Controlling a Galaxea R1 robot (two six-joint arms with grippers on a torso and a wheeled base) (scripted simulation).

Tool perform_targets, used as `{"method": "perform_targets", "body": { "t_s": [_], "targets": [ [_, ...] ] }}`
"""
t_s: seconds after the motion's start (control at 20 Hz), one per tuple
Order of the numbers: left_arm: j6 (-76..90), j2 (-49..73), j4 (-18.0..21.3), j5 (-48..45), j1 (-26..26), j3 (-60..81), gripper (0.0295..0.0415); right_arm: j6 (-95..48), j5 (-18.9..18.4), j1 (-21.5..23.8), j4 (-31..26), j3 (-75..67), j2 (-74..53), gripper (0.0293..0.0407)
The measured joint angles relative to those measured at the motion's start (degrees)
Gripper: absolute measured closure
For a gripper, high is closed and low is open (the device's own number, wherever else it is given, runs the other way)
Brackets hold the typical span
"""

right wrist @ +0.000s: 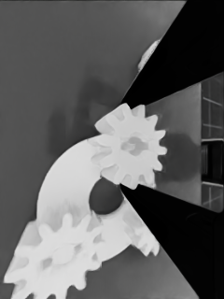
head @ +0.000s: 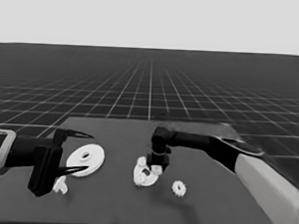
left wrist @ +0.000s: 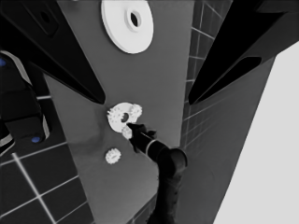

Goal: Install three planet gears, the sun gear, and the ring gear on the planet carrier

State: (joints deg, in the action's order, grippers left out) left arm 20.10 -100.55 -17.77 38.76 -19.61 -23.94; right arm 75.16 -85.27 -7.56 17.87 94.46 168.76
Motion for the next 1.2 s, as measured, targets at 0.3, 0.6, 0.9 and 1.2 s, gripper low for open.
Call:
{"method": "perform_targets", "body": {
  "t_s": [0.3, 0.6, 0.9, 1.2],
  "targets": [
    [0.00, 0.00, 0.00, 0.00, 0.00, 0.00, 0.0326, -0.52, 0.49, -0.88, 0.89, 0.95, 0.29, 0.0388],
    [0.00, 0.00, 0.00, 0.00, 0.00, 0.00, 0.0326, -0.54, 0.52, -0.91, 0.92, 0.99, 0.30, 0.0315],
    [0.00, 0.00, 0.00, 0.00, 0.00, 0.00, 0.0326, 2.24, -1.87, 4.64, -4.27, -3.70, -1.04, 0.0315],
    [0.00, 0.00, 0.00, 0.00, 0.00, 0.00, 0.0326, 2.96, -2.58, 7.86, -7.34, -4.83, -1.29, 0.0315]
  ]
}}
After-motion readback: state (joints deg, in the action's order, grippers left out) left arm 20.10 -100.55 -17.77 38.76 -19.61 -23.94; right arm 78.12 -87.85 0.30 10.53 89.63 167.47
